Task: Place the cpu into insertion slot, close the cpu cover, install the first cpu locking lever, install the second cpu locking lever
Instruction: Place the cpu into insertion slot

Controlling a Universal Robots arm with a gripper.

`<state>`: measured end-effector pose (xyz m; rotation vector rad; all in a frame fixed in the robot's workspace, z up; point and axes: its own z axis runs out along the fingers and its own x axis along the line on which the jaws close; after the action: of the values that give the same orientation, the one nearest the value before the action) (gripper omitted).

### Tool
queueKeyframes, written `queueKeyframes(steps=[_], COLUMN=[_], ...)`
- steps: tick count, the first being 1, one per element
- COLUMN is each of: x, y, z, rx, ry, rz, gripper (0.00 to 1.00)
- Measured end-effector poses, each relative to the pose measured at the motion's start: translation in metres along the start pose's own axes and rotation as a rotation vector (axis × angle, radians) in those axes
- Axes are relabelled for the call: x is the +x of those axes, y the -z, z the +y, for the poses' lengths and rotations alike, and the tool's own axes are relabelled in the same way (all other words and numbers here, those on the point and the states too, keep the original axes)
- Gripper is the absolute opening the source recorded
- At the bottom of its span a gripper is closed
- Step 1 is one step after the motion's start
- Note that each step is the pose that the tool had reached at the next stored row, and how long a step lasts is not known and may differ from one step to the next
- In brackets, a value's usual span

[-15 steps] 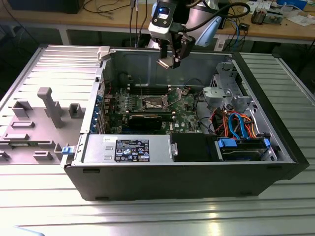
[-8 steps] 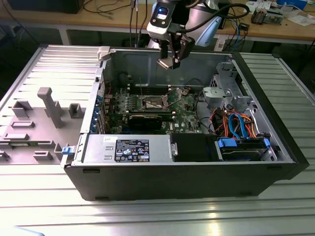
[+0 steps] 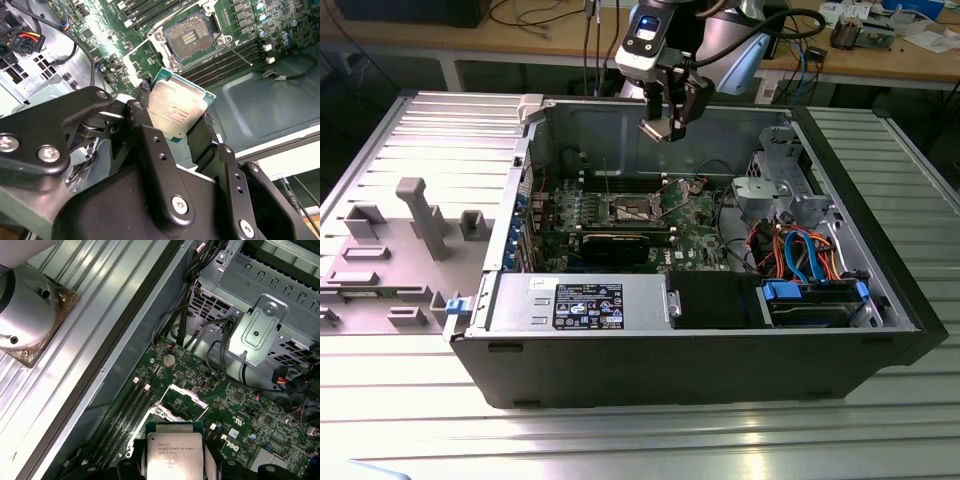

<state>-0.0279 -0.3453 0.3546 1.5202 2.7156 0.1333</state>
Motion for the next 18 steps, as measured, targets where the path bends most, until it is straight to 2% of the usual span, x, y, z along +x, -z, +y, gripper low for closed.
queueKeyframes(steps=[14, 18], x=[0.0000, 0.0000], y=[-0.0025, -0.0026], z=[-0.0003, -0.0002], rx=[-0.0033, -0.0035], ry=[-0.182, -0.189], rz=[-0.0160, -0.0168], gripper=[0.54, 0.54])
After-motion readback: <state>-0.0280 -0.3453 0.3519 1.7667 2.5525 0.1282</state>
